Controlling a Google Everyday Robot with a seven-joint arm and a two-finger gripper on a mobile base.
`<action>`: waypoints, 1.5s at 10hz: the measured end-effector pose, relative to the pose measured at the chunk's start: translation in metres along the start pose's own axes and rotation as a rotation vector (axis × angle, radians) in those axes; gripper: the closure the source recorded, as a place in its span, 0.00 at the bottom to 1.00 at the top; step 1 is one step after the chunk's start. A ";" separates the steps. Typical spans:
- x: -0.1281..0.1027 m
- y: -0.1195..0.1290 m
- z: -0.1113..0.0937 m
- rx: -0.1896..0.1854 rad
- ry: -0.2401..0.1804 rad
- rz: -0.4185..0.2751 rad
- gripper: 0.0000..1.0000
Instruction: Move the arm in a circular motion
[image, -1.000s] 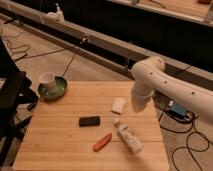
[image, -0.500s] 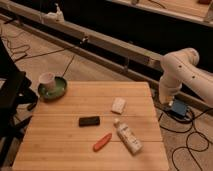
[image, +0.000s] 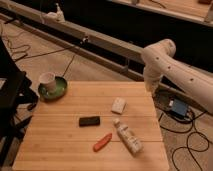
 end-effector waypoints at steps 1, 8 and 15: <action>-0.027 0.002 0.006 -0.011 -0.014 -0.053 1.00; -0.076 0.107 0.003 -0.081 -0.005 -0.348 1.00; 0.048 0.110 -0.008 -0.059 0.172 -0.112 1.00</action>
